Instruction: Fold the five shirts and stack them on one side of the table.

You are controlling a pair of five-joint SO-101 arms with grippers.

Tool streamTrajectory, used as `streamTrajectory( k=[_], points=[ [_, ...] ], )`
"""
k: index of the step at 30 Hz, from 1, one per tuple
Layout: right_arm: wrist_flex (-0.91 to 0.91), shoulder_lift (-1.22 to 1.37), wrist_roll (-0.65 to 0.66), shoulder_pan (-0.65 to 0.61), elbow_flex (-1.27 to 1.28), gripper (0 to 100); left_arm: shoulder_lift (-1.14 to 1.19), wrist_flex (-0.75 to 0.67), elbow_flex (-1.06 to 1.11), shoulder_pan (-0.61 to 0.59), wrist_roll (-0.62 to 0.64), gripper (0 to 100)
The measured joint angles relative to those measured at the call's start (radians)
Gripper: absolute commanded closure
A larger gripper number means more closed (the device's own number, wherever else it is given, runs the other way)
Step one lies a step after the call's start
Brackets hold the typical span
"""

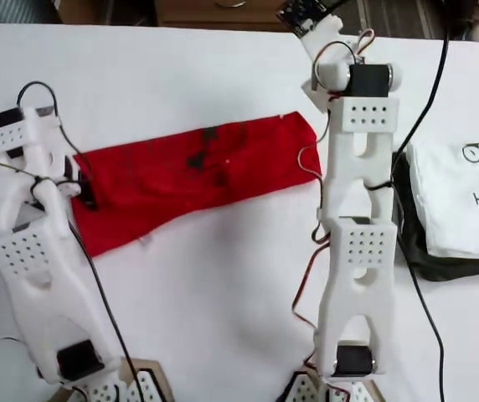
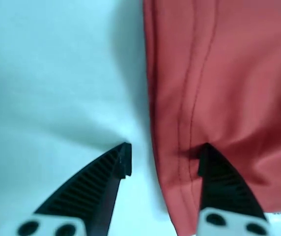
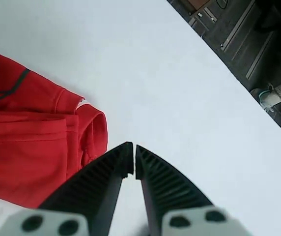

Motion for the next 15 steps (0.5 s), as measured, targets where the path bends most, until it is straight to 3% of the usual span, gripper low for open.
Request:
streamTrajectory(
  k=[12, 15],
  points=[
    [0.0, 0.0, 0.002, 0.0, 0.0, 97.7, 0.138, 0.086, -0.199, 0.002, -0.049, 76],
    [0.0, 0.0, 0.002, 0.0, 0.0, 97.7, 0.135, 0.084, -0.181, 0.002, -0.054, 87]
  ],
)
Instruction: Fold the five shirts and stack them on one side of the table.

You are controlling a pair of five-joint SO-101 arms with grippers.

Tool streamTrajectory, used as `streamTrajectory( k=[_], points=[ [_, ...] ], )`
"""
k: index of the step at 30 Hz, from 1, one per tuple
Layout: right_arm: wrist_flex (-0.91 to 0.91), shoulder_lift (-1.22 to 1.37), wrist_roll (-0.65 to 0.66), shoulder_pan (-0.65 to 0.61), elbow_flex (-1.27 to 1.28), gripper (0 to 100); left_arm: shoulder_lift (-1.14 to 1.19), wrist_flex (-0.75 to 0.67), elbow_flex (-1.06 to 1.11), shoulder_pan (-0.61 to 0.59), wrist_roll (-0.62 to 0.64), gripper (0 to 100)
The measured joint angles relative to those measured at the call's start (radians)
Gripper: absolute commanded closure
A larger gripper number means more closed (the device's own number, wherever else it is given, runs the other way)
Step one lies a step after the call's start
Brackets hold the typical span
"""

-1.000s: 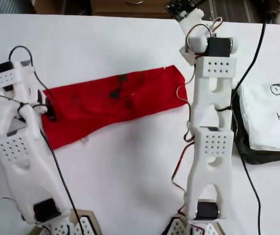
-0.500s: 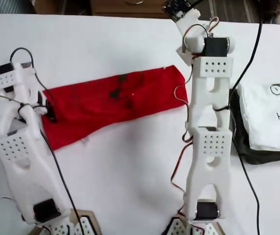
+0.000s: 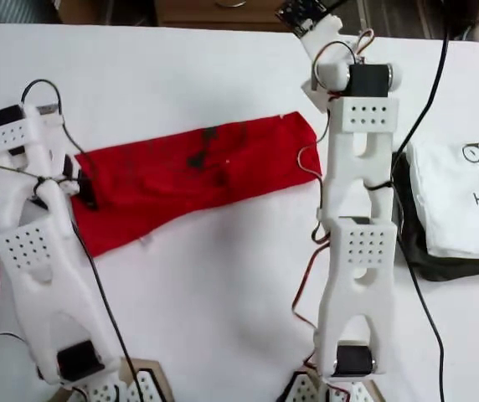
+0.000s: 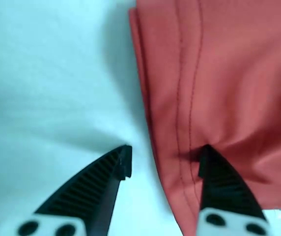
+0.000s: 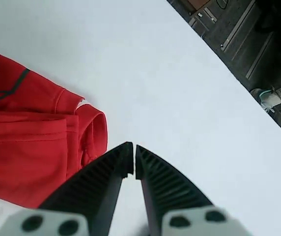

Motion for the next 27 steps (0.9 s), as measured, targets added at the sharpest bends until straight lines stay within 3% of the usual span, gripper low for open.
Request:
streamTrajectory(
  k=[2, 11, 20, 27],
  points=[
    [0.0, 0.0, 0.0, 0.0, 0.0, 97.7, -0.002, 0.0, 0.008, 0.005, 0.0, 99],
    [0.0, 0.0, 0.0, 0.0, 0.0, 97.7, -0.003, 0.002, 0.011, 0.017, -0.052, 98],
    [-0.008, 0.0, -0.002, 0.0, 0.0, 97.7, -0.029, 0.002, -0.043, -0.186, -0.17, 98],
    [-0.044, 0.0, -0.003, 0.018, 0.0, 97.7, -0.161, 0.0, -0.023, -0.115, -0.195, 98]
  ],
)
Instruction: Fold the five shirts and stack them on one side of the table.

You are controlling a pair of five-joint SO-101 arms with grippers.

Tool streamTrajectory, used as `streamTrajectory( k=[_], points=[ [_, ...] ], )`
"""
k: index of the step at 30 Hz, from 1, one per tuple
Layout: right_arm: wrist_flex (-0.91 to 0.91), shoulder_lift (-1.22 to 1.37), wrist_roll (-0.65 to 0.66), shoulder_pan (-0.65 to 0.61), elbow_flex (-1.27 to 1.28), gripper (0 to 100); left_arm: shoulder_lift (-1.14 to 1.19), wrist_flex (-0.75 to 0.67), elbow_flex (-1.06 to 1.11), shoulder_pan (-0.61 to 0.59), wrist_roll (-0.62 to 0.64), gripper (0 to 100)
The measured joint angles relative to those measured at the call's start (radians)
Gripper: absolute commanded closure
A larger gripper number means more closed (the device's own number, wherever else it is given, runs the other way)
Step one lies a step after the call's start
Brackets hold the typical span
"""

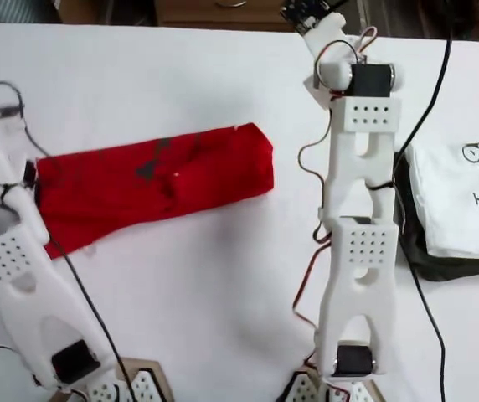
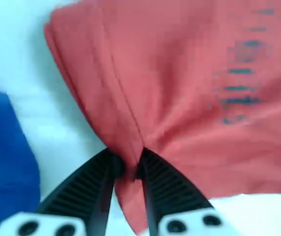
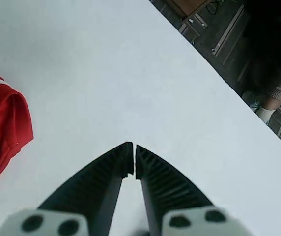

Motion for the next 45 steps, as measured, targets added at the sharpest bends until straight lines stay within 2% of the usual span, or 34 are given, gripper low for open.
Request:
streamTrajectory(
  k=[5, 9, 16, 20, 27, 34, 45],
  points=[
    [-0.046, 0.0, 0.0, 0.055, 0.0, 97.7, -0.17, 0.0, 0.04, 0.175, 0.0, 98],
    [-0.115, 0.0, -0.015, 0.157, -0.006, 97.7, -0.261, 0.0, 0.058, 0.299, 0.0, 98],
    [-0.227, 0.0, -0.193, 0.276, -0.006, 97.7, -0.365, -0.014, 0.058, 0.559, 0.0, 98],
    [-0.275, 0.0, -0.261, 0.351, -0.006, 97.7, -0.377, -0.106, 0.058, 0.7, 0.0, 98],
    [-0.328, 0.0, -0.373, 0.445, -0.006, 97.7, -0.359, -0.27, 0.06, 0.867, 0.026, 98],
    [-0.328, 0.0, -0.384, 0.448, -0.006, 97.7, -0.166, -0.385, 0.044, 0.947, 0.026, 98],
    [-0.328, 0.0, -0.384, 0.448, -0.006, 97.7, 0.167, -0.327, -0.298, 0.964, 0.026, 97]
  ],
)
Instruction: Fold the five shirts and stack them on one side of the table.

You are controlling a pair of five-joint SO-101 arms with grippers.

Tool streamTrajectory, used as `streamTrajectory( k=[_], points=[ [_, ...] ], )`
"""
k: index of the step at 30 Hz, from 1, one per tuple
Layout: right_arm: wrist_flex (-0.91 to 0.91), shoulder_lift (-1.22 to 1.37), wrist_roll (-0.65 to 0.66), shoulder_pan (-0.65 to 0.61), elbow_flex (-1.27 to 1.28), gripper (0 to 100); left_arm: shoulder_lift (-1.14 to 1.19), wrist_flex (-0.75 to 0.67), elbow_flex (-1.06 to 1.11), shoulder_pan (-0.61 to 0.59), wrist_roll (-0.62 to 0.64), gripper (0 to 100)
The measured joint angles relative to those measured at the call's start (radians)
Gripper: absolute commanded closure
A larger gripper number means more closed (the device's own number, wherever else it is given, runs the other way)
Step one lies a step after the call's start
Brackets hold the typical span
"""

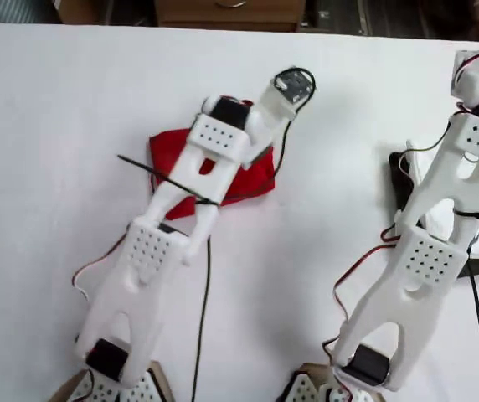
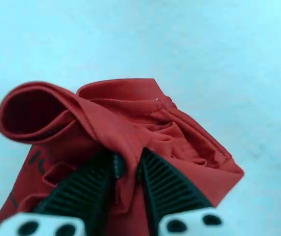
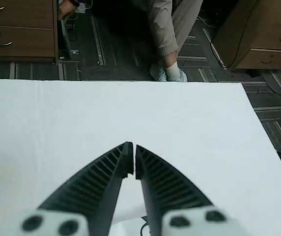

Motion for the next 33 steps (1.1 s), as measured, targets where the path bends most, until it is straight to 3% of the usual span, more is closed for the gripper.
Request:
streamTrajectory(
  k=[3, 10, 16, 26, 33],
  points=[
    [0.0, 0.0, 0.0, 0.0, 0.0, 97.7, 0.038, 0.044, -0.08, 0.002, 0.0, 94],
    [0.0, 0.0, 0.0, 0.0, 0.0, 97.7, 0.041, 0.167, -0.252, 0.003, 0.002, 75],
    [0.0, 0.0, 0.0, -0.009, 0.0, 97.7, 0.04, 0.272, -0.471, -0.032, 0.003, 77],
    [0.0, 0.0, 0.0, -0.009, 0.0, 97.7, 0.072, 0.275, -0.468, -0.311, 0.003, 77],
    [0.0, 0.0, 0.0, -0.009, 0.0, 97.7, 0.218, 0.23, -0.468, -0.347, 0.003, 77]
  ],
)
